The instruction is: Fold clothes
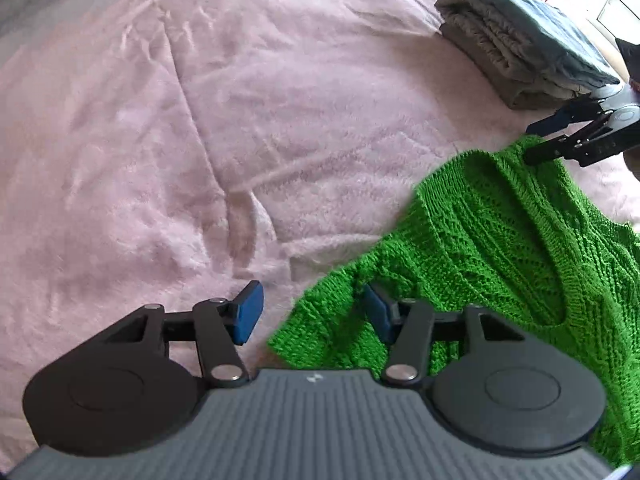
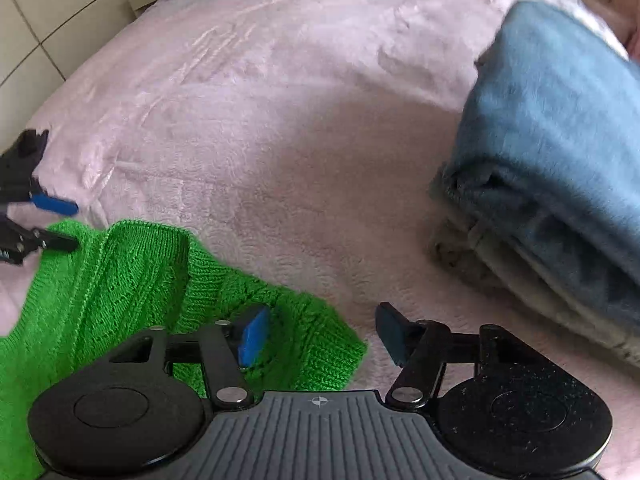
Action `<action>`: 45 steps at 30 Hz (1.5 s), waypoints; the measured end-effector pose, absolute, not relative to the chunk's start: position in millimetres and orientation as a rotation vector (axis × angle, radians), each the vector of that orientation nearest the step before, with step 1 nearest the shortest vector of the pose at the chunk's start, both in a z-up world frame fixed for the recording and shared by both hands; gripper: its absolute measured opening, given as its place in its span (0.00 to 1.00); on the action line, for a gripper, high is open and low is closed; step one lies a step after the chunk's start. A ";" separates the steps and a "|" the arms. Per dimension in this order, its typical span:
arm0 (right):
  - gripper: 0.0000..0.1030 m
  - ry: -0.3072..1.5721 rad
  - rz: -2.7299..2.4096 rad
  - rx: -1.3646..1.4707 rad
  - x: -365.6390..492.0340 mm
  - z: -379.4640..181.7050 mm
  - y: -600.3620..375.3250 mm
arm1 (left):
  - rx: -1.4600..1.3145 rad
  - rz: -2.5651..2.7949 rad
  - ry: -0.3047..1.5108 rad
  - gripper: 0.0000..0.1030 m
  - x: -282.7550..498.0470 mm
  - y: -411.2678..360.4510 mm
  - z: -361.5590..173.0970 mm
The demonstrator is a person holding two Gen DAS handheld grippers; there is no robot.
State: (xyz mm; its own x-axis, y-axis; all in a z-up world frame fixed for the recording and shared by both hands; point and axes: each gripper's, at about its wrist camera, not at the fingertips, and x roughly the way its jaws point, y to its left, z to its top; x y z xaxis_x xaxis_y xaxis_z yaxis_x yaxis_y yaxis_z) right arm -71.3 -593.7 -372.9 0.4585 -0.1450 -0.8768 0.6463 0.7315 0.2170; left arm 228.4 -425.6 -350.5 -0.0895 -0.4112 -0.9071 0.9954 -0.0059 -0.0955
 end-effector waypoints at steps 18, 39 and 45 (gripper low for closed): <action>0.08 0.742 -0.465 0.457 -217.4 -241.1 -429.3 | 0.498 -1.498 0.916 0.07 153.2 -238.1 -241.2; 0.69 0.461 -0.647 1.393 -350.1 -328.8 -329.6 | -0.118 -0.984 1.385 0.38 64.7 -69.3 -318.6; 0.69 0.292 -0.583 1.495 -359.8 -352.9 -331.2 | -0.242 -1.024 1.324 0.44 63.0 -58.9 -337.8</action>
